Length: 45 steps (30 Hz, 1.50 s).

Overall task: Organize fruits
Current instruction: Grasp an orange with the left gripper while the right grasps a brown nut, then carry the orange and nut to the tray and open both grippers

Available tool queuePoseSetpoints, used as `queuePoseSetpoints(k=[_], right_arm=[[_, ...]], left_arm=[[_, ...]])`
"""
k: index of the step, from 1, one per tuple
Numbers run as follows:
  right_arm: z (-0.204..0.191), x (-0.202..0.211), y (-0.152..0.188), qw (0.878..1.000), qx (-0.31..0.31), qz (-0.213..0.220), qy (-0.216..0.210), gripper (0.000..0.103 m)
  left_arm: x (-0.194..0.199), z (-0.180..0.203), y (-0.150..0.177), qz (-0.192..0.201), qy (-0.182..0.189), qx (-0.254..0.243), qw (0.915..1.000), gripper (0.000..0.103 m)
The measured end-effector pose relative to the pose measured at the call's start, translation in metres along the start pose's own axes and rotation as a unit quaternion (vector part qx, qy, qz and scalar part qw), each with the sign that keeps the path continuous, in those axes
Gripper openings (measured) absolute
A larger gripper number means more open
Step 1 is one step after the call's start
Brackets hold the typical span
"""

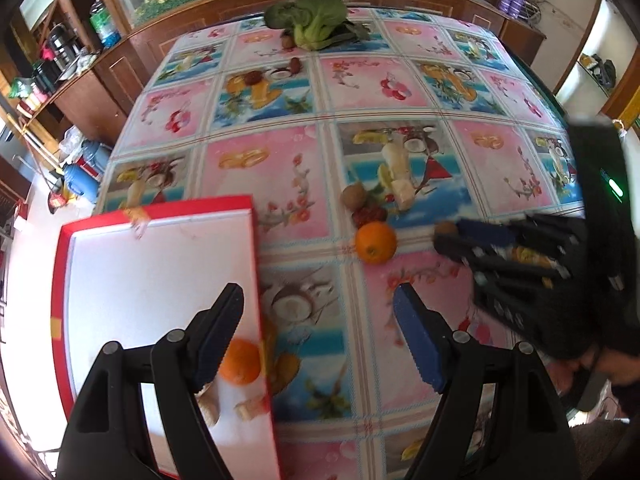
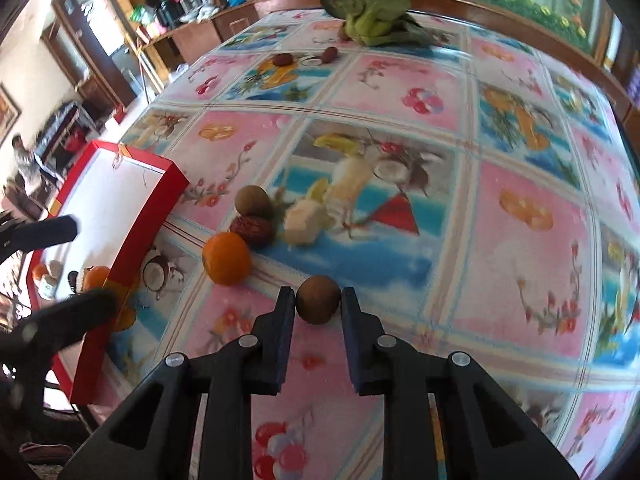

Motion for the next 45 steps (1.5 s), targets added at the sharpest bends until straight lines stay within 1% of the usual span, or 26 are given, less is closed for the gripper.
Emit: queuePoseSetpoints(k=[3,7,12,14,15,16,17,18,19,20,22,23,25,31,34,36,40,45], right_arm=[[0.011,0.008,0.013,1.000,-0.014,-0.001,-0.002,0.022],[0.021,0.015,0.025,1.000,-0.027,-0.003,-0.004,0.022],[0.024,0.019,0.029,1.000,-0.027,-0.004,-0.006,0.022],[0.024,0.019,0.029,1.000,-0.023,-0.004,-0.005,0.022],[0.023,0.018,0.028,1.000,-0.022,-0.003,-0.005,0.022],[0.023,0.018,0.027,1.000,-0.020,-0.003,-0.005,0.022],[0.023,0.017,0.027,1.000,-0.019,-0.003,-0.005,0.022],[0.022,0.016,0.026,1.000,-0.017,-0.005,-0.006,0.022],[0.022,0.015,0.027,1.000,-0.016,-0.010,-0.008,0.021],[0.021,0.012,0.028,1.000,-0.015,-0.015,-0.009,0.020],[0.020,0.011,0.030,1.000,-0.010,-0.011,-0.006,0.020],[0.020,0.011,0.030,1.000,-0.009,-0.012,-0.006,0.020],[0.021,0.011,0.030,1.000,-0.012,-0.013,-0.007,0.020],[0.021,0.017,0.031,0.999,-0.024,-0.004,-0.024,0.020],[0.015,0.024,0.029,0.999,-0.020,0.007,-0.030,0.020],[0.008,0.026,0.026,0.999,-0.012,0.009,-0.033,0.020],[-0.015,0.030,0.021,0.999,0.013,0.014,-0.042,0.020],[-0.059,0.036,0.012,0.996,0.057,0.027,-0.060,0.020]], left_arm=[[-0.016,0.010,-0.010,-0.010,0.009,-0.003,0.9999,0.078],[-0.037,0.017,-0.020,-0.020,0.010,0.002,0.9997,0.078],[-0.055,0.015,-0.022,-0.026,-0.006,0.008,0.9996,0.078],[-0.059,0.015,-0.022,-0.024,-0.006,0.007,0.9997,0.078],[-0.060,0.015,-0.023,-0.023,-0.004,0.006,0.9997,0.075],[-0.062,0.016,-0.023,-0.021,-0.002,0.005,0.9998,0.066],[-0.064,0.016,-0.023,-0.022,0.002,0.004,0.9997,0.062],[-0.067,0.017,-0.023,-0.024,0.007,0.005,0.9997,0.056],[-0.069,0.019,-0.022,-0.023,0.021,0.006,0.9995,0.050],[-0.070,0.021,-0.023,-0.022,0.029,0.005,0.9993,0.047],[-0.072,0.026,-0.020,-0.024,0.047,0.005,0.9986,0.035],[-0.072,0.028,-0.018,-0.026,0.052,0.003,0.9983,0.034],[-0.069,0.032,-0.015,-0.022,0.046,-0.007,0.9987,0.034],[-0.056,0.036,0.003,-0.024,0.065,-0.003,0.9976,0.033],[-0.044,0.039,0.017,-0.021,0.081,0.011,0.9964,0.033],[-0.038,0.039,0.023,-0.019,0.085,0.019,0.9960,0.033],[-0.017,0.027,0.032,-0.004,0.077,0.027,0.9967,0.033],[0.012,-0.009,0.043,0.021,0.044,0.049,0.9976,0.033]])
Point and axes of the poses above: each gripper's, at about its wrist camera, not at the fingertips, and x roughly against the way its jaws point, z to its right, y to its underside, the point moved 7 cm from there along -x, roughly the way its jaws point, and after that the axes turned 9 degrees about y, right-handed, at the moved point
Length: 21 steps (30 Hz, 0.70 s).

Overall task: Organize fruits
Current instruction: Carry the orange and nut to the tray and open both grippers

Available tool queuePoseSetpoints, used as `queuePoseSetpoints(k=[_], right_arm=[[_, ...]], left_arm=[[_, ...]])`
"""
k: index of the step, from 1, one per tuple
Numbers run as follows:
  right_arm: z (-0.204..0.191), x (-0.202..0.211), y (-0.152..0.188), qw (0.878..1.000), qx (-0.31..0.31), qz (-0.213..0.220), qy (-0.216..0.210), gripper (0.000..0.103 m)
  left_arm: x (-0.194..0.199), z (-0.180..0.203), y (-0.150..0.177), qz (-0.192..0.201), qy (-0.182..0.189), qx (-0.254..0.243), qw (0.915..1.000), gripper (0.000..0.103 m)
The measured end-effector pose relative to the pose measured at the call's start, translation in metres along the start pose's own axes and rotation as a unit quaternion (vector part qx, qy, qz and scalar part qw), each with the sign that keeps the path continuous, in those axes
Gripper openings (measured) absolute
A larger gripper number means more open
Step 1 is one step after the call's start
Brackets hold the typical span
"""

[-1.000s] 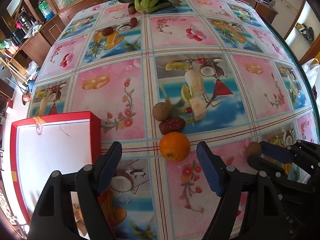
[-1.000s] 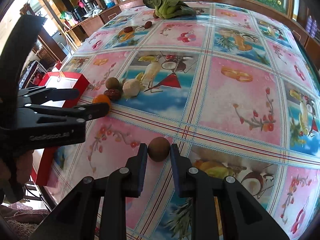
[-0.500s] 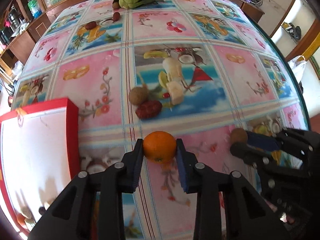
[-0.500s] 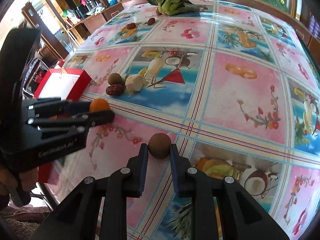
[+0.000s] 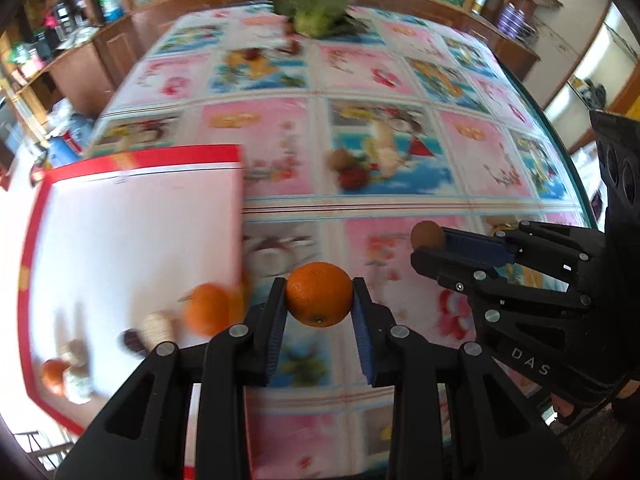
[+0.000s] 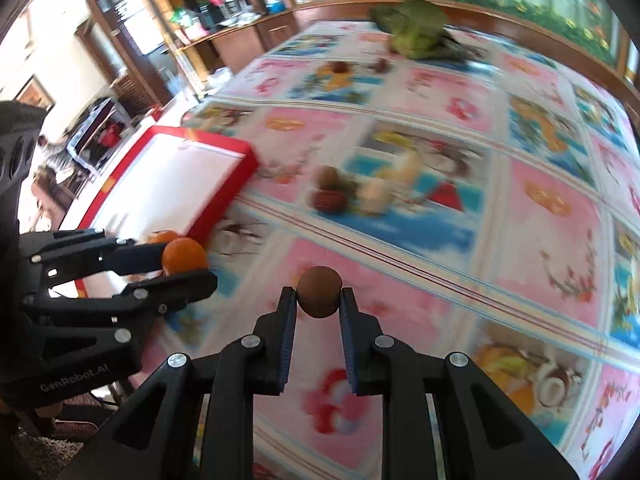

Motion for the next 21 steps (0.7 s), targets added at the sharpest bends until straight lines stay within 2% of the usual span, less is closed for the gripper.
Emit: queuePoseSetpoints(k=[5,9,17,21], right_arm=[[-0.053,-0.001,-0.014,0.998,0.053,0.013,-0.019,0.020],[-0.093,-0.006,-0.025,0.995,0.094,0.018,-0.033,0.020],[-0.153,-0.032,-0.043,0.989,0.142,-0.006,-0.049,0.020],[-0.169,-0.048,-0.044,0.987,0.151,-0.025,-0.045,0.020]], left_arm=[[0.027,-0.051,0.015,0.016,-0.035,0.043,0.9984,0.033],[0.039,-0.090,0.034,0.012,-0.064,0.078,0.9949,0.033],[0.055,-0.143,0.063,0.009,-0.099,0.128,0.9868,0.033],[0.063,-0.162,0.074,0.009,-0.112,0.145,0.9830,0.034]])
Point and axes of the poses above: each gripper's, at about its wrist camera, not at the fingertips, and x roughly against the way its jaws point, z to its right, y to its underside, the point moved 7 cm from there along -x, roughly the way its jaws point, and after that the axes turned 9 degrees about y, right-handed, at the moved point
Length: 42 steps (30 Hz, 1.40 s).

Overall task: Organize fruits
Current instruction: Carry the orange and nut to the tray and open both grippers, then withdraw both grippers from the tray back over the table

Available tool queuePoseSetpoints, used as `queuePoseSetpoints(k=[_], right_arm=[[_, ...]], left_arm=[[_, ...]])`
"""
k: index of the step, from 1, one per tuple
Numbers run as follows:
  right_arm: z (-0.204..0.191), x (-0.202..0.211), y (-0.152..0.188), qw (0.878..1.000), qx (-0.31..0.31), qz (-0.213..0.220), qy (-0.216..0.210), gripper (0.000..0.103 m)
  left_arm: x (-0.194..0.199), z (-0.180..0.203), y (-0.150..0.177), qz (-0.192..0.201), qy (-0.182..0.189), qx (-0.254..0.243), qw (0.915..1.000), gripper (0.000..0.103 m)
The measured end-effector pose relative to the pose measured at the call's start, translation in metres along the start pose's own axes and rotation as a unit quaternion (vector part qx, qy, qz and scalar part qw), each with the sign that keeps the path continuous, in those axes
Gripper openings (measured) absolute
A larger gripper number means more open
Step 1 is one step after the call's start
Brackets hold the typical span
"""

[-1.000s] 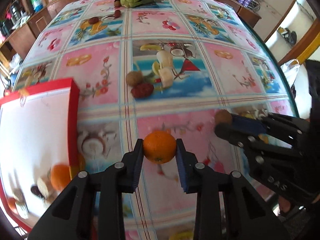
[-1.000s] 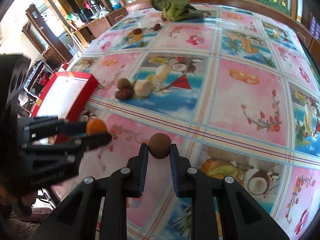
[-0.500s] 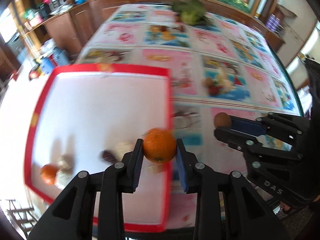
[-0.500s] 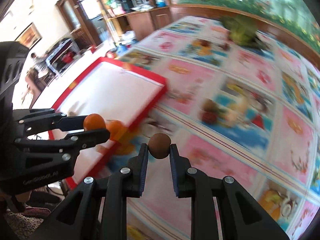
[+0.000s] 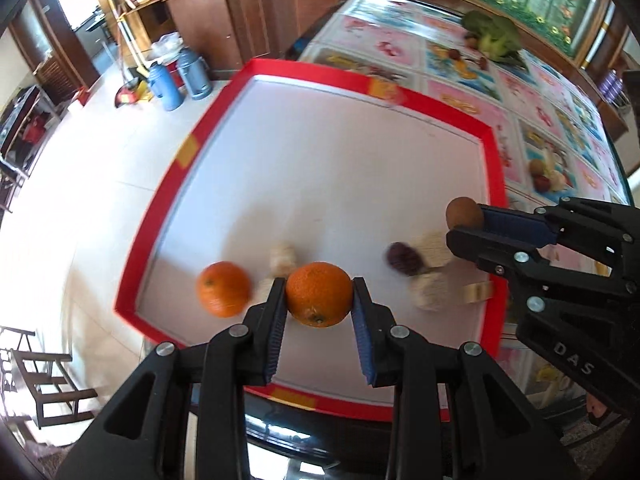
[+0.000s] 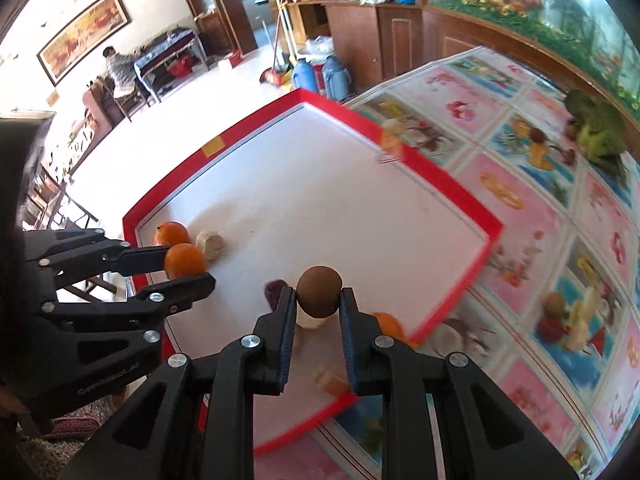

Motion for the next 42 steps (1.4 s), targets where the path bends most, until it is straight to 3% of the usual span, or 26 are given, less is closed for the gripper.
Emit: queuePoseSetpoints(k=[8,10,13,17,21,31,42], right_arm=[[-0.011,-0.014,0.001,0.999,-0.009,-0.036,0.007,0.021],[-0.011,-0.010,0.000,0.999,-0.011,-0.029,0.008,0.021],[-0.010,-0.001,-0.004,1.000,-0.016,-0.010,0.008,0.025],[0.004,0.012,-0.008,0.999,-0.037,0.022,0.016,0.027],[0.031,0.018,0.001,0.997,-0.074,0.027,0.028,0.028],[0.109,0.040,0.042,0.983,-0.169,0.030,0.069,0.028],[0.175,0.050,0.101,0.964,-0.251,0.010,0.091,0.028]], left_arm=[[0.002,-0.014,0.005,-0.002,-0.009,0.001,1.0000,0.040],[0.003,-0.017,0.003,0.000,-0.014,0.004,0.9999,0.052],[0.006,-0.020,-0.003,0.011,-0.015,0.015,0.9997,0.061],[0.014,-0.018,-0.015,0.039,-0.017,0.017,0.9990,0.064],[0.015,0.005,-0.026,0.055,-0.006,-0.006,0.9984,0.065],[0.002,0.083,-0.039,0.053,0.031,-0.084,0.9946,0.065],[-0.020,0.149,-0.038,0.030,0.061,-0.131,0.9891,0.066]])
Point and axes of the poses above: each gripper's, at about its wrist camera, not at the fingertips, and x roughly against the way its jaws point, z to its right, y to its underside, the point moved 7 cm from there along -x, roughly the way its jaws point, and after that the axes turned 9 degrees about y, right-handed, at the moved point
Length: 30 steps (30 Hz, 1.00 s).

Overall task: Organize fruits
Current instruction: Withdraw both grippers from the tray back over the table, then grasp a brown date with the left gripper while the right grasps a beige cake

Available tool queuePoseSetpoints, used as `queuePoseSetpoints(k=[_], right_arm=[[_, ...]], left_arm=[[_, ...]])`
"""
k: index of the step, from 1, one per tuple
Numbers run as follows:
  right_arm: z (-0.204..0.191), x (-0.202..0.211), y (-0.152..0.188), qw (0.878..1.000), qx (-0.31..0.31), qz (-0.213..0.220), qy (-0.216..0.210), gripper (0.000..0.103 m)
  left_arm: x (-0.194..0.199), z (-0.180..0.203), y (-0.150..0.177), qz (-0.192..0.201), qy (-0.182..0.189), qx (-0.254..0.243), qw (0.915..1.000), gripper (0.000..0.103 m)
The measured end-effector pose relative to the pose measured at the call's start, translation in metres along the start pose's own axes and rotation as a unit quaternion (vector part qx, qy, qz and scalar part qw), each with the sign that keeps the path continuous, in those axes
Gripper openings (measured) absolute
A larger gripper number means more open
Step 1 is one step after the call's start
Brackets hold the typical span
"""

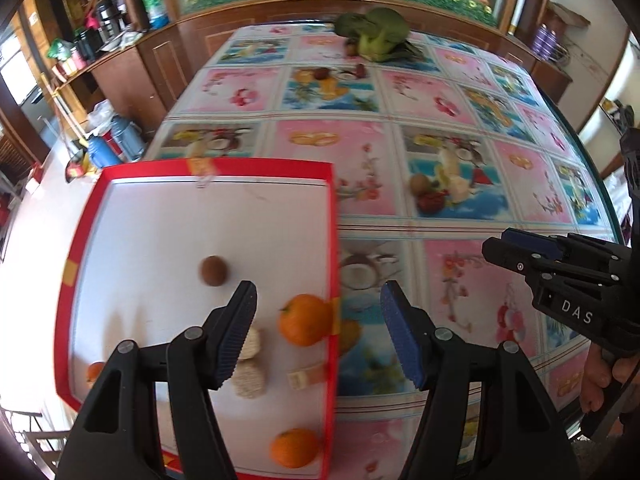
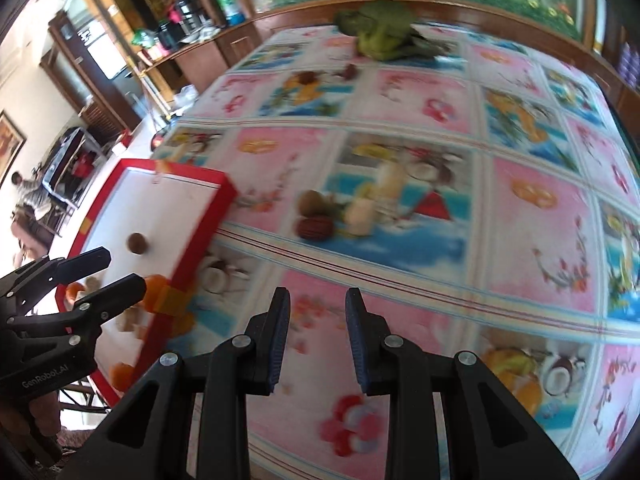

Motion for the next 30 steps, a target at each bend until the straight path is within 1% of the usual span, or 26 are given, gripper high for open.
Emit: queuePoseSetpoints(k=[5,9,15,18,20,22,23,24,25,26,28,30], right_arm=[[0.025,-0.006,0.003,1.000,-0.026,-0.012,0.001,0.028],[0.032,-0.007,-0.007,1.000,-0.027,-0.010,-0.003,0.028],[0.019,-0.014,-0.036,1.000,-0.008,-0.001,-0.025,0.028],[0.008,-0.021,-0.045,0.999,0.006,-0.006,-0.033,0.028],[0.003,-0.029,-0.050,1.000,0.011,-0.010,-0.024,0.028],[0.001,-0.043,-0.049,0.999,0.019,-0.031,-0.010,0.028],[0.005,-0.048,-0.049,0.999,0.015,-0.034,-0.003,0.026],[0.010,-0.050,-0.048,0.999,0.001,-0.032,-0.004,0.023],[0.014,-0.050,-0.047,0.999,-0.011,-0.034,-0.012,0.016],[0.018,-0.049,-0.045,0.999,-0.019,-0.033,-0.018,0.015],[0.026,-0.046,-0.042,0.999,-0.021,-0.027,-0.012,0.014],[0.035,-0.040,-0.038,0.999,-0.033,-0.025,-0.020,0.014]], left_arm=[[-0.014,0.018,0.000,-0.014,0.009,-0.009,0.9998,0.066],[-0.022,0.026,0.000,-0.021,0.011,-0.009,0.9997,0.066],[-0.024,0.030,-0.001,-0.022,0.007,-0.008,0.9997,0.066],[-0.022,0.027,0.000,-0.020,0.003,-0.004,0.9998,0.066],[-0.022,0.025,0.000,-0.022,0.000,-0.003,0.9998,0.066],[-0.021,0.025,-0.002,-0.021,0.000,-0.001,0.9998,0.066],[-0.020,0.026,-0.004,-0.021,0.002,0.001,0.9998,0.066],[-0.020,0.027,-0.007,-0.019,0.004,0.001,0.9998,0.066],[-0.020,0.028,-0.012,-0.017,0.006,-0.001,0.9998,0.066],[-0.020,0.029,-0.015,-0.016,0.006,-0.004,0.9999,0.066],[-0.024,0.035,-0.024,-0.015,0.011,-0.011,0.9998,0.066],[-0.030,0.043,-0.032,-0.016,0.017,-0.022,0.9995,0.066]])
Point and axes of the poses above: each gripper's, at about its wrist camera, not at the fingertips, and x roughly against the way its jaws point, z to its right, y to its underside, the point moved 7 cm from there along -x, roughly the way its jaws point, and after that the axes turned 9 degrees about y, right-handed, at the moved point
